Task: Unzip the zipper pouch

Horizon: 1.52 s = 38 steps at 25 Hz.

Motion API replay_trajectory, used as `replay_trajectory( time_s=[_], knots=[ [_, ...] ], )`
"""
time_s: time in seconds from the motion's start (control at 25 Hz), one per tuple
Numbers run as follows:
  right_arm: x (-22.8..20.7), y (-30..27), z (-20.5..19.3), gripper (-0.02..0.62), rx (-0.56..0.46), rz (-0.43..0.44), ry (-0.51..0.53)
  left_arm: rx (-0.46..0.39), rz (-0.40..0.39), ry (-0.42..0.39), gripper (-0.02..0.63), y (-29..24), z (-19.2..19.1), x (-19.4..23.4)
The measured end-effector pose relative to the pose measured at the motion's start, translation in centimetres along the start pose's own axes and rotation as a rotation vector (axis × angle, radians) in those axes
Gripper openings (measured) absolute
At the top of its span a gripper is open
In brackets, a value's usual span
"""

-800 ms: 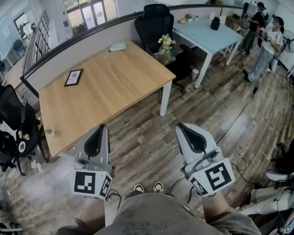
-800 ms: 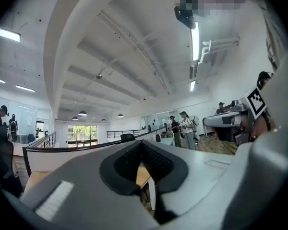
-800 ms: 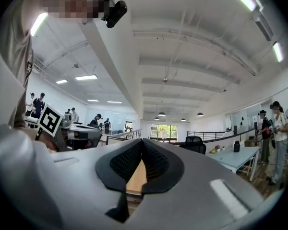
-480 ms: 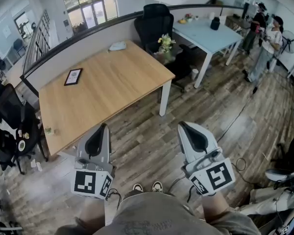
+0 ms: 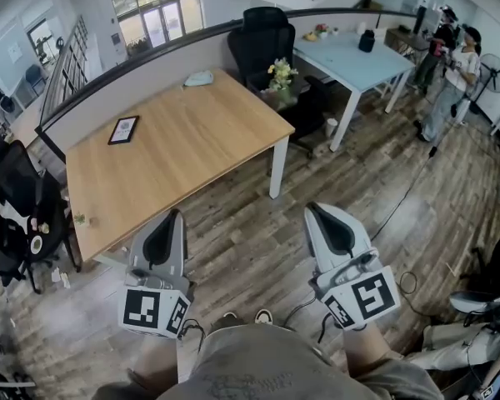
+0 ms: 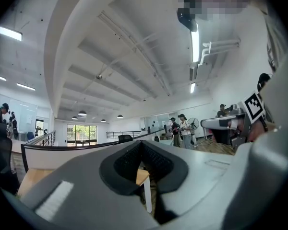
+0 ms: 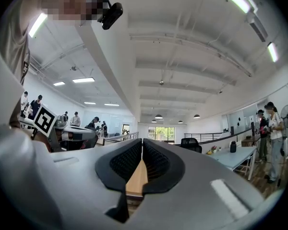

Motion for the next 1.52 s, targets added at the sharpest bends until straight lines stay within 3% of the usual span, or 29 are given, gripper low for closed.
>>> replay_trajectory(
  time_s=[0.08, 0.12, 0.16, 0.2, 0.6, 0.84, 1.52],
  knots=[
    [-0.8, 0.3, 0.3, 0.044, -0.022, -0.012, -0.011, -0.007, 0.025, 0.016, 0.009, -0.2, -0.1, -0.3],
    [-1.2, 0.4, 0.3, 0.109, -0.024, -0.014, -0.014, -0.008, 0.030, 0.022, 0.053, -0.4, -0.2, -0.5],
    [-1.5, 0.5, 0.2, 0.181, -0.021, -0.017, -0.012, -0.005, 0.029, 0.025, 0.151, -0.6, -0.3, -0.7],
    [-1.8, 0.6, 0.1, 0.200, -0.017, -0.022, -0.009, 0.001, 0.027, 0.024, 0.201, -0.8, -0.4, -0.9],
    [-5.1, -0.7, -0.6, 0.213, -0.018, -0.057, -0.020, 0.055, 0.026, -0.011, 0.212, -4.0, -2.0, -0.4],
    [-8.4, -3.2, -3.2, 0.213, 0.012, -0.067, -0.022, 0.087, 0.033, -0.015, 0.210, -7.4, -4.5, 0.8],
    [-17.9, -22.3, -11.0, 0.213, 0.089, -0.058, -0.061, 0.166, 0.024, -0.032, 0.212, -25.1, -10.9, 11.0]
  ],
)
Point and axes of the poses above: the fingertips, and each gripper's own axes: y backward along the fingers, x to its left, z out of its top, the point moved 2 cm from there along y, backward along the fingers, and after that the axes turned 10 degrees about -x, right-handed, at the moved point
